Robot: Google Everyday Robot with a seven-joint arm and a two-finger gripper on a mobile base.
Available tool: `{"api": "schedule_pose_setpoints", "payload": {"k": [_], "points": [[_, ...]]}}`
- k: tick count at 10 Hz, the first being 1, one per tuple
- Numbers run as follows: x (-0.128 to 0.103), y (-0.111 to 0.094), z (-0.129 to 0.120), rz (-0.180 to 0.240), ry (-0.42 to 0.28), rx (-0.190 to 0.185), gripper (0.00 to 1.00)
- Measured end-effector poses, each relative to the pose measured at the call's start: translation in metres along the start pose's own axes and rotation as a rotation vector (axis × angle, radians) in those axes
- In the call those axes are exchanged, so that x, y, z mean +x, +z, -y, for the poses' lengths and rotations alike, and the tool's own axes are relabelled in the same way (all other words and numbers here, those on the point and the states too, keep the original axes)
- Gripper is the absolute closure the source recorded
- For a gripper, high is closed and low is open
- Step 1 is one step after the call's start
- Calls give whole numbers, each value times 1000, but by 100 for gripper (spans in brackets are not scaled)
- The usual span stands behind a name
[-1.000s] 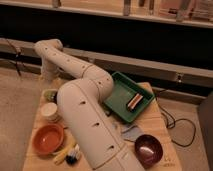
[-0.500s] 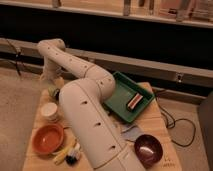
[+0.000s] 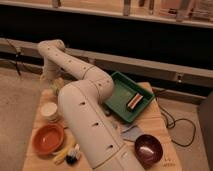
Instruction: Stack cups on top of each other
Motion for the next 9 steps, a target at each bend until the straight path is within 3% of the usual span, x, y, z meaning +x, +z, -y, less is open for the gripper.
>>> {"api": "schedule_pose_setpoints", "payload": {"k": [2,4,9], "points": [[15,13,4,5,31,32,20],[30,19,0,8,53,35,20],[31,21,2,8,51,35,20]]}}
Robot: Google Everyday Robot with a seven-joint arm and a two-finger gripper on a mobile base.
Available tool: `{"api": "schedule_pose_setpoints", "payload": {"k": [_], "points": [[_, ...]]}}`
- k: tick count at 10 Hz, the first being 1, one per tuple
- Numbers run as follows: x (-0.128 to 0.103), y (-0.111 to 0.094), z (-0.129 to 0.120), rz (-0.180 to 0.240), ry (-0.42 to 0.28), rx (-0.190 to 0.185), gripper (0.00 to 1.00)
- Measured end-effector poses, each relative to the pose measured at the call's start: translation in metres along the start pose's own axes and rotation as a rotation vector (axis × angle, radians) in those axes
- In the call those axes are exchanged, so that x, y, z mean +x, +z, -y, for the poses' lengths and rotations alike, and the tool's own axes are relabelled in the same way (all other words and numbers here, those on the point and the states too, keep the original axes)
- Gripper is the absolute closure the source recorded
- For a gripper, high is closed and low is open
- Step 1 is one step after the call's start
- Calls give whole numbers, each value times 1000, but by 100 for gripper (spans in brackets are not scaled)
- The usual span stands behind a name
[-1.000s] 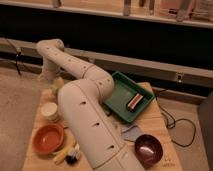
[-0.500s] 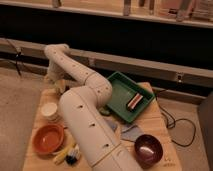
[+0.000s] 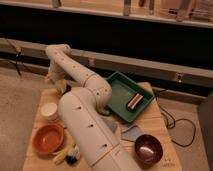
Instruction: Stack cups on top of each other
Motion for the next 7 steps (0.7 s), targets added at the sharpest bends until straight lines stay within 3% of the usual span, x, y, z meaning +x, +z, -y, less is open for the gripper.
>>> {"api": "schedule_pose_setpoints", "payload": {"k": [3,5,7], "points": [[1,0,-1,-1,1,0,19],[-2,-9,2,-4,-4,3,4],[-2,-12,1,-7,-7,0,0]]}}
